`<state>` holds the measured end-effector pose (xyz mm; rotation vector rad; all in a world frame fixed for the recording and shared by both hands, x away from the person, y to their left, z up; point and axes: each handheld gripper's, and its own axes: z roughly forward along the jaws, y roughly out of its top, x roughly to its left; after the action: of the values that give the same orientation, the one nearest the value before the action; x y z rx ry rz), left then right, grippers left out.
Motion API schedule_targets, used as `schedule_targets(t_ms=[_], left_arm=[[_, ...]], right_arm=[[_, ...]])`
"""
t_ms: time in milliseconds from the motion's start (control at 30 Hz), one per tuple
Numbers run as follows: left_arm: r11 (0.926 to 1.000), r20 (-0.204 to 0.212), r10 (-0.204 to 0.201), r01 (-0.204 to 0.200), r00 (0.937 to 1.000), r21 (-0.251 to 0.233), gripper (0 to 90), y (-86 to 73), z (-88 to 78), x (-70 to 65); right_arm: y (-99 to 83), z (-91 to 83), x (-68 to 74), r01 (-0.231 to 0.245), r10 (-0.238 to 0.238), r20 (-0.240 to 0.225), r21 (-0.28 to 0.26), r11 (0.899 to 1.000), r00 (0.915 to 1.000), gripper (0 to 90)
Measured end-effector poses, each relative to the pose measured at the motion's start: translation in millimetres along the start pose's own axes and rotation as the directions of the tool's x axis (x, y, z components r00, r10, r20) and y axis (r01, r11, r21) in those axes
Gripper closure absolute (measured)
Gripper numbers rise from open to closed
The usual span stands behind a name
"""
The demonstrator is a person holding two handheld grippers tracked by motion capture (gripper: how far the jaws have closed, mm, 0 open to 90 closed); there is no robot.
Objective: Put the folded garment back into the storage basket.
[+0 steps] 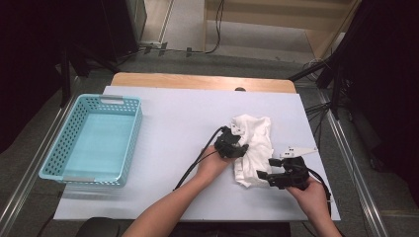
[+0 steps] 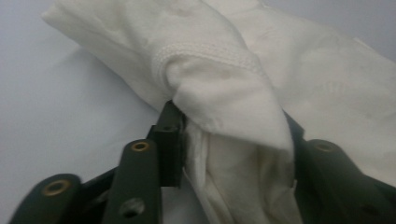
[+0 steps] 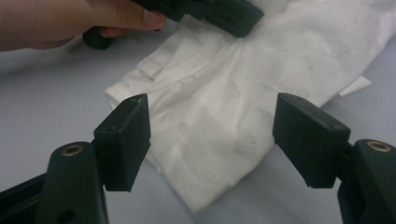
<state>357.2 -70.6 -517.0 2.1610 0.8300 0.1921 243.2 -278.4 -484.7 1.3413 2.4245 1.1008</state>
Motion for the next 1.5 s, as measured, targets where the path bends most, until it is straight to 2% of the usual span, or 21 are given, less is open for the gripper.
schedule_targets(t_ms=[33, 67, 133, 167, 200, 233, 433, 567, 667, 767, 867, 900, 933, 967, 1000, 1033, 1067, 1200, 1267, 1367, 1500], left_arm=[[1.0000, 0.000, 0.000, 0.000, 1.0000, 0.000, 64.1, 0.0, 0.0, 0.0], [0.9999, 0.012, -0.016, 0.016, 0.9998, 0.000, 66.8, -0.1, -0.3, 1.9], [0.9968, 0.056, -0.080, 0.080, 0.9952, 0.010, 69.5, 1.6, -1.6, 8.1], [0.9968, 0.056, -0.080, 0.080, 0.9952, 0.010, 70.4, 1.6, -1.6, 8.1], [0.9926, 0.078, -0.122, 0.121, 0.9896, 0.015, 70.4, 2.6, -2.5, 11.0], [0.9859, 0.109, -0.167, 0.167, 0.9798, 0.015, 71.1, 6.9, -6.2, 15.2], [0.9884, 0.152, -0.152, 0.150, 0.9767, 0.026, 72.0, 22.9, -22.3, 20.5], [0.9846, 0.199, -0.175, 0.171, 0.9642, 0.037, 72.0, 29.1, -32.6, 26.8], [0.9873, 0.209, -0.159, 0.156, 0.9648, 0.033, 72.0, 31.1, -41.1, 31.1], [0.9866, 0.222, -0.163, 0.159, 0.9612, 0.040, 72.0, 32.7, -48.3, 36.0], [0.9850, 0.242, -0.172, 0.169, 0.9550, 0.036, 72.0, 34.9, -56.1, 40.2], [0.9850, 0.242, -0.172, 0.169, 0.9550, 0.036, 72.0, 34.9, -56.1, 40.2], [0.9842, 0.260, -0.176, 0.174, 0.9493, 0.030, 72.0, 36.1, -61.5, 43.5], [0.9842, 0.260, -0.176, 0.174, 0.9493, 0.030, 71.9, 36.1, -61.5, 43.5], [0.9837, 0.271, -0.178, 0.177, 0.9459, 0.029, 71.9, 36.6, -63.7, 44.8], [0.9850, 0.274, -0.172, 0.169, 0.9461, 0.036, 71.9, 37.6, -65.5, 46.0], [0.9885, 0.271, -0.151, 0.141, 0.9508, 0.056, 71.9, 41.1, -70.0, 46.7], [0.9879, 0.286, -0.155, 0.147, 0.9456, 0.050, 71.9, 45.5, -81.4, 50.7], [0.9878, 0.284, -0.156, 0.148, 0.9461, 0.049, 71.9, 46.4, -84.0, 51.6], [0.9877, 0.268, -0.155, 0.144, 0.9508, 0.062, 71.9, 48.8, -90.6, 54.5], [0.9867, 0.274, -0.159, 0.144, 0.9484, 0.074, 71.9, 51.0, -99.2, 59.2]], right_arm=[[0.1, 0.3, 0.5, 0.000, 0.000, -0.002, 0.001, 1.000, 1.0000, 26.3], [0.1, 0.4, 1.0, 0.002, -0.002, -0.004, 0.003, 1.000, 1.0000, 26.3], [0.1, 0.6, 1.5, 0.007, -0.007, -0.005, 0.006, 1.000, 1.0000, 26.3], [0.1, 0.6, 1.6, 0.008, -0.008, -0.009, 0.006, 1.000, 0.9999, 26.3], [0.1, 0.6, 1.6, 0.008, -0.008, -0.009, 0.006, 1.000, 0.9999, 26.3], [0.2, 0.5, 1.4, 0.011, -0.011, -0.013, 0.002, 1.000, 0.9999, 26.3], [0.0, -1.8, -1.5, 0.002, -0.002, -0.023, -0.009, 1.000, 0.9997, 26.2], [0.6, -2.6, -0.6, 0.005, -0.005, -0.032, -0.012, 1.000, 0.9995, 26.3], [0.7, -3.0, -1.3, 0.003, -0.003, -0.037, -0.016, 1.000, 0.9993, 26.2], [0.8, -2.5, -2.6, 0.000, 0.000, -0.038, -0.018, 1.000, 0.9993, 26.2], [0.9, -1.8, -2.4, 0.001, -0.002, -0.042, -0.014, 1.000, 0.9991, 26.2], [0.9, -1.6, -2.2, 0.004, -0.004, -0.042, -0.011, 1.000, 0.9991, 26.2], [1.0, -1.3, -2.1, 0.007, -0.008, -0.042, -0.010, 1.000, 0.9991, 26.2], [1.0, -1.3, -2.1, 0.007, -0.008, -0.042, -0.010, 1.000, 0.9991, 26.2], [1.0, -0.9, -1.8, 0.008, -0.008, -0.041, -0.008, 1.000, 0.9991, 26.2], [1.0, -0.6, -1.4, 0.006, -0.006, -0.043, -0.006, 1.000, 0.9990, 26.2], [1.2, 0.0, -1.3, 0.008, -0.008, -0.043, -0.006, 1.000, 0.9990, 26.2], [1.5, 0.1, -0.2, 0.013, -0.013, -0.048, -0.005, 1.000, 0.9988, 26.1], [1.6, 0.1, 0.0, 0.014, -0.014, -0.046, -0.004, 1.000, 0.9988, 26.1], [2.1, 1.2, 1.8, 0.020, -0.020, -0.052, -0.001, 1.000, 0.9984, 26.2], [2.8, 2.1, 2.9, 0.029, -0.029, -0.055, 0.001, 1.000, 0.9980, 26.1]])
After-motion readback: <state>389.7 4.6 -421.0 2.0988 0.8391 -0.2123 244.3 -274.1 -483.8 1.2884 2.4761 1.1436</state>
